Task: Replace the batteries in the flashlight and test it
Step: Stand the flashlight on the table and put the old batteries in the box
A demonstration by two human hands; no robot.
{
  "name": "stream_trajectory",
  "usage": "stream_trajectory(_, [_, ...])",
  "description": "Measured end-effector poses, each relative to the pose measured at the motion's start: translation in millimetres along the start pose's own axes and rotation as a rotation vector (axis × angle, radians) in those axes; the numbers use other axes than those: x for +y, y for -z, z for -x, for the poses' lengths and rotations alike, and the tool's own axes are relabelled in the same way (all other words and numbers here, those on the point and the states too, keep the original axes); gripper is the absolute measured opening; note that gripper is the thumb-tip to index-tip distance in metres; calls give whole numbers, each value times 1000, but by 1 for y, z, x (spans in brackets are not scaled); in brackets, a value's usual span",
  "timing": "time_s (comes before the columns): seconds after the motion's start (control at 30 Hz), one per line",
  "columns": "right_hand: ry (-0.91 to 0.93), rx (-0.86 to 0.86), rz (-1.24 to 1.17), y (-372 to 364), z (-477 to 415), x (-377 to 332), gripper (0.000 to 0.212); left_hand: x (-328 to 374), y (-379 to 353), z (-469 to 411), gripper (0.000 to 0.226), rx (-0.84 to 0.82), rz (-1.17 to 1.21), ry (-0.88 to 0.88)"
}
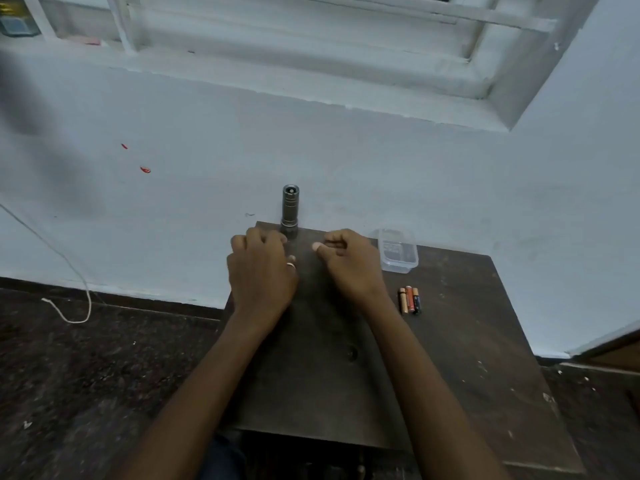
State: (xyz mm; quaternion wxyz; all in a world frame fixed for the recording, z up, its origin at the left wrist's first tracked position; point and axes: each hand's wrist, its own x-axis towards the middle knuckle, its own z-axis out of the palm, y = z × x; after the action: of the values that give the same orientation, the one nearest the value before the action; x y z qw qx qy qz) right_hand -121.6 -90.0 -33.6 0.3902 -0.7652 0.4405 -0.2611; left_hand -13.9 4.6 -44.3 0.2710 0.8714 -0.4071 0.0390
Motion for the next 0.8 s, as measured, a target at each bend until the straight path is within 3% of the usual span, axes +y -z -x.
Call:
stream_trajectory(0.07, [-12, 20, 23, 26, 12, 12, 8, 23, 2, 16, 27, -40, 99, -75])
stream_trajectory(0.27, [-148, 156, 105, 92, 31, 43, 15, 97, -19, 36, 26, -308, 292, -155])
stream_trajectory(0.57, [-300, 14, 346, 109, 40, 66, 32, 129, -41, 42, 23, -468, 206, -104])
stream_trajectory(0.8, [-332, -65, 482, 108, 36, 57, 19, 129, -38, 38, 22, -457, 52, -157])
